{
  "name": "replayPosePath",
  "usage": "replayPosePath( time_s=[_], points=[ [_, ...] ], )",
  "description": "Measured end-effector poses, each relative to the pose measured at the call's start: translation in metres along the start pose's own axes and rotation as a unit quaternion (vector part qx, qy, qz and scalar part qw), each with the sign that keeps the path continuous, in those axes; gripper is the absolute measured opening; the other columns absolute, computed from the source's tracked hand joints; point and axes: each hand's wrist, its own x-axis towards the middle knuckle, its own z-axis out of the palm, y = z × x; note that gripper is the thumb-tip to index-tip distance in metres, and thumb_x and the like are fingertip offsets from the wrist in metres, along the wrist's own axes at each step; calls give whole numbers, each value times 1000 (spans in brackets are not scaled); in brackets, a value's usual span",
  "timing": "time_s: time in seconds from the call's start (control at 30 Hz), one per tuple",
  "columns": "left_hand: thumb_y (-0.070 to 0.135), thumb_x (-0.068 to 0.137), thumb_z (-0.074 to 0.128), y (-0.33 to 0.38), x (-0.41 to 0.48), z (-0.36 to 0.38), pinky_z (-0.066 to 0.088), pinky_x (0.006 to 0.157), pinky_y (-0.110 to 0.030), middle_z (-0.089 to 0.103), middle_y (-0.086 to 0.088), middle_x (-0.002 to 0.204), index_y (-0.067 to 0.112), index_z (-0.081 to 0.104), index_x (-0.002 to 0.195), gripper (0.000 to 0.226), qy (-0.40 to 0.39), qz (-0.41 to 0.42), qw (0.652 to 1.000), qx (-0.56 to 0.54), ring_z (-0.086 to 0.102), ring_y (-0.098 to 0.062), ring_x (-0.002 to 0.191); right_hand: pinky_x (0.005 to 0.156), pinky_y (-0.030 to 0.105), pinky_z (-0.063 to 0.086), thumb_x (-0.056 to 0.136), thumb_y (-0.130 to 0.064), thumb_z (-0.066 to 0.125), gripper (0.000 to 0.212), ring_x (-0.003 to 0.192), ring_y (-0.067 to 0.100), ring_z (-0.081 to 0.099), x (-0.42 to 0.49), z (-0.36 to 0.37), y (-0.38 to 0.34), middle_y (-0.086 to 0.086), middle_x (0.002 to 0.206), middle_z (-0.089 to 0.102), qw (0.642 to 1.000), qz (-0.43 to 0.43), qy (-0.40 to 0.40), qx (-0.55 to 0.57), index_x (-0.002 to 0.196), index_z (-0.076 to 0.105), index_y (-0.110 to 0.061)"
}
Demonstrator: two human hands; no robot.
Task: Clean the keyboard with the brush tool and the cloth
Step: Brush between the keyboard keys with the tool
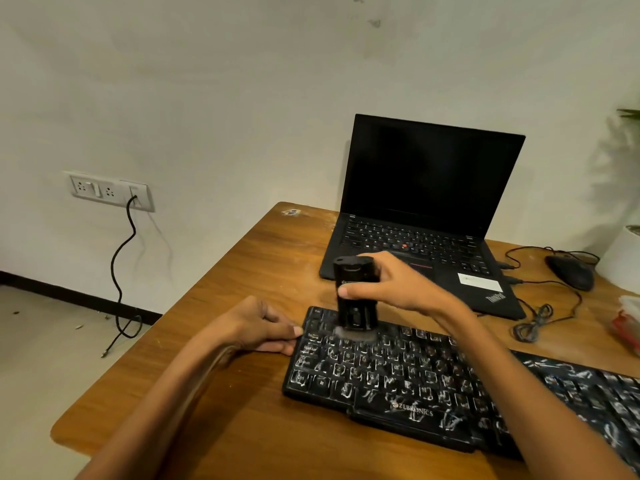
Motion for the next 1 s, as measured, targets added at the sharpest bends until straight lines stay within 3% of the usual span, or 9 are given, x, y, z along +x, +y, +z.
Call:
replayPosePath(
  time_s=[0.07, 0.13, 0.27, 0.37, 0.5, 0.73, 0.83, 0.93, 1.0],
  points=[
    [1, 74, 68, -1, 2, -1, 48, 43, -12, 71, -19, 93, 3, 73, 67, 8, 3, -1, 1000, 2, 66, -14, 56, 63, 10, 41, 80, -21, 69, 12, 66, -5, 56, -6, -15, 2, -15, 68, 60, 1000, 3, 5, -5, 76, 58, -25],
    [1, 74, 68, -2, 3, -1, 48, 43, -12, 71, -20, 92, 2, 73, 70, 6, 2, 0, 1000, 2, 66, -13, 56, 69, 13, 46, 79, -24, 71, 9, 78, 1, 61, -6, -12, 2, -10, 77, 66, 1000, -10, 19, 22, 82, 63, -21],
    [1, 75, 67, -3, 3, -2, 49, 43, -13, 70, -20, 93, 3, 72, 65, 11, 8, 3, 1000, 10, 65, -12, 53, 78, 19, 49, 72, -36, 73, 39, 91, 13, 63, -16, -7, 16, 7, 96, 68, 999, -4, 35, 25, 98, 63, -9],
    [-1, 77, 65, 2, 1, -1, 50, 46, -14, 70, -17, 90, 3, 69, 86, 11, 0, 14, 1000, 22, 65, -12, 56, 75, 24, 51, 61, -49, 70, 50, 90, 13, 65, -32, -30, 28, 7, 96, 69, 998, 21, 58, 32, 95, 63, -13],
    [8, 80, 65, 21, 11, 2, 54, 60, -16, 64, -4, 99, 19, 59, 113, 35, 2, 84, 991, 104, 64, -12, 75, 78, 31, 55, 69, -37, 71, 42, 93, 17, 66, -33, -28, 29, 8, 99, 70, 993, 2, 72, 95, 101, 62, -11],
    [7, 76, 68, 21, 25, 4, 55, 71, -20, 66, -7, 107, 15, 68, 99, 24, -3, 49, 994, 100, 63, -18, 93, 76, 30, 55, 76, -26, 72, 33, 92, 18, 67, -22, -17, 32, 9, 95, 70, 987, -13, 101, 122, 100, 60, -7],
    [7, 75, 68, 21, 27, 4, 54, 64, -17, 66, -7, 106, 15, 69, 98, 23, -1, 40, 996, 86, 64, -16, 89, 72, 22, 52, 77, -22, 70, 18, 85, 10, 66, -20, -15, 29, -2, 85, 69, 992, 2, 66, 107, 92, 61, -14],
    [7, 76, 68, 21, 26, 5, 52, 59, -14, 66, -6, 104, 15, 69, 97, 23, -3, 41, 995, 86, 63, -14, 85, 82, 33, 53, 74, -29, 74, 31, 95, 22, 64, -12, -14, 27, 12, 97, 68, 988, -33, 117, 98, 95, 62, -11],
    [7, 76, 68, 21, 25, 4, 51, 58, -14, 66, -5, 103, 15, 69, 97, 22, -4, 44, 995, 89, 62, -13, 84, 78, 30, 54, 73, -31, 74, 30, 95, 17, 64, -10, -8, 23, 8, 99, 68, 991, -25, 80, 103, 96, 63, -16]
  ],
)
